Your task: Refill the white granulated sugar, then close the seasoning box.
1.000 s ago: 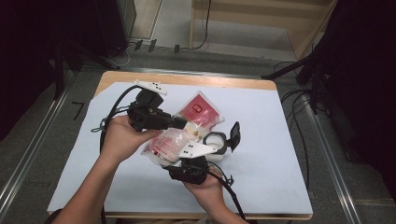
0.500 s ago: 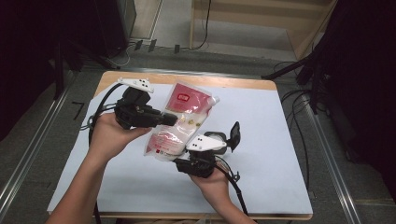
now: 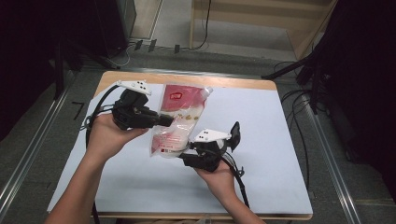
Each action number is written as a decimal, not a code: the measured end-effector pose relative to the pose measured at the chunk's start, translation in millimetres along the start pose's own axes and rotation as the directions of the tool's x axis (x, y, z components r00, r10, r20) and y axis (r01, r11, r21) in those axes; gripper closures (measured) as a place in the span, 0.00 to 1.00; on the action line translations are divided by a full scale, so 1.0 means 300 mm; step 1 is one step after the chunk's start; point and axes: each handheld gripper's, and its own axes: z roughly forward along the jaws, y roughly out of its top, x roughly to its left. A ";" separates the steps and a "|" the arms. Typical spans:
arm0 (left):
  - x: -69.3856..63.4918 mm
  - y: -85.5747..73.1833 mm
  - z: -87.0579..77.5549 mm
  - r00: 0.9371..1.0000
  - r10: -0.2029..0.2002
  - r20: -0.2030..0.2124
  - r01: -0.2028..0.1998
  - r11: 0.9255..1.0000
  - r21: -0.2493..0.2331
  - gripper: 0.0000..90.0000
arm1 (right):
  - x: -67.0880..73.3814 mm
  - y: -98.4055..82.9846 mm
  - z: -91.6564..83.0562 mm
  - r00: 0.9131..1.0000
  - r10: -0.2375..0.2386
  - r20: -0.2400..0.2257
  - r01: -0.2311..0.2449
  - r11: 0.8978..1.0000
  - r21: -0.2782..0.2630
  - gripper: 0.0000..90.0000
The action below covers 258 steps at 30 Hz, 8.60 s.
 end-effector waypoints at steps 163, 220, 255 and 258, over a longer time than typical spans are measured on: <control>0.378 -0.514 -0.098 0.947 -0.147 -0.285 0.136 0.989 -0.059 0.48 | -0.361 -0.043 -0.435 0.992 0.090 0.085 -0.097 0.992 0.078 1.00; 0.382 -0.526 -0.081 0.950 -0.178 -0.256 0.168 0.984 -0.061 0.47 | -0.249 0.011 -0.313 0.990 0.092 0.104 -0.091 0.996 -0.021 1.00; 0.385 -0.531 -0.078 0.952 -0.187 -0.242 0.181 0.982 -0.045 0.46 | -0.235 0.001 -0.258 0.996 0.035 0.086 -0.037 0.999 0.019 0.69; 0.384 -0.533 -0.079 0.951 -0.187 -0.245 0.182 0.982 -0.042 0.46 | -0.250 0.003 -0.273 0.995 0.037 0.096 -0.038 0.999 0.005 0.67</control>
